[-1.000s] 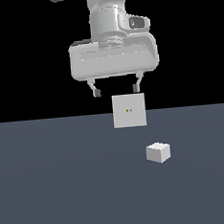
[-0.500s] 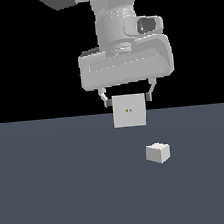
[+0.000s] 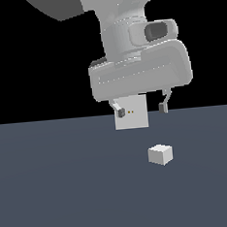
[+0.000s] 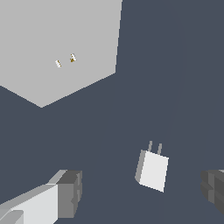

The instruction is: Plug the charger into the wall socket.

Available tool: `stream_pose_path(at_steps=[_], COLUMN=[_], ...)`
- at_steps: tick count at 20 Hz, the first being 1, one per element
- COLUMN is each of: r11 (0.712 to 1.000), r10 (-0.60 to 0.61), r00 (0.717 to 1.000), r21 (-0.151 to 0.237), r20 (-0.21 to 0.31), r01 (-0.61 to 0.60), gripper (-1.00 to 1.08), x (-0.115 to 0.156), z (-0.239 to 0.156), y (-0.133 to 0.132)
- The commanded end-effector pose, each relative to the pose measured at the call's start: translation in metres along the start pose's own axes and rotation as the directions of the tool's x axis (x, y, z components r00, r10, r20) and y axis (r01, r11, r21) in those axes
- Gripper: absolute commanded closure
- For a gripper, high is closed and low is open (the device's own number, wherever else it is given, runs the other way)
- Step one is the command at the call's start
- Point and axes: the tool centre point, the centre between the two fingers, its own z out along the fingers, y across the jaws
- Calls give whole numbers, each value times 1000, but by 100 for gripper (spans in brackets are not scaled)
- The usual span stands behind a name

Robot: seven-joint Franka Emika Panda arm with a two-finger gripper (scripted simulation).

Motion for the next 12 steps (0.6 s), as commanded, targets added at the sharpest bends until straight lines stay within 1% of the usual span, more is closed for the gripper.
stream_pose_path(at_steps=[1,5,12], r11=[999,993,974], r10=[45,116,216], r00=[999,991,970], r21=[-9,-24,-41], r20=[-23,-59,-113], r01=[-46,-118,-222], gripper=[-92,-92,-92], x=[-2,-6,-11], z=[5,14,26], y=[5,14,26])
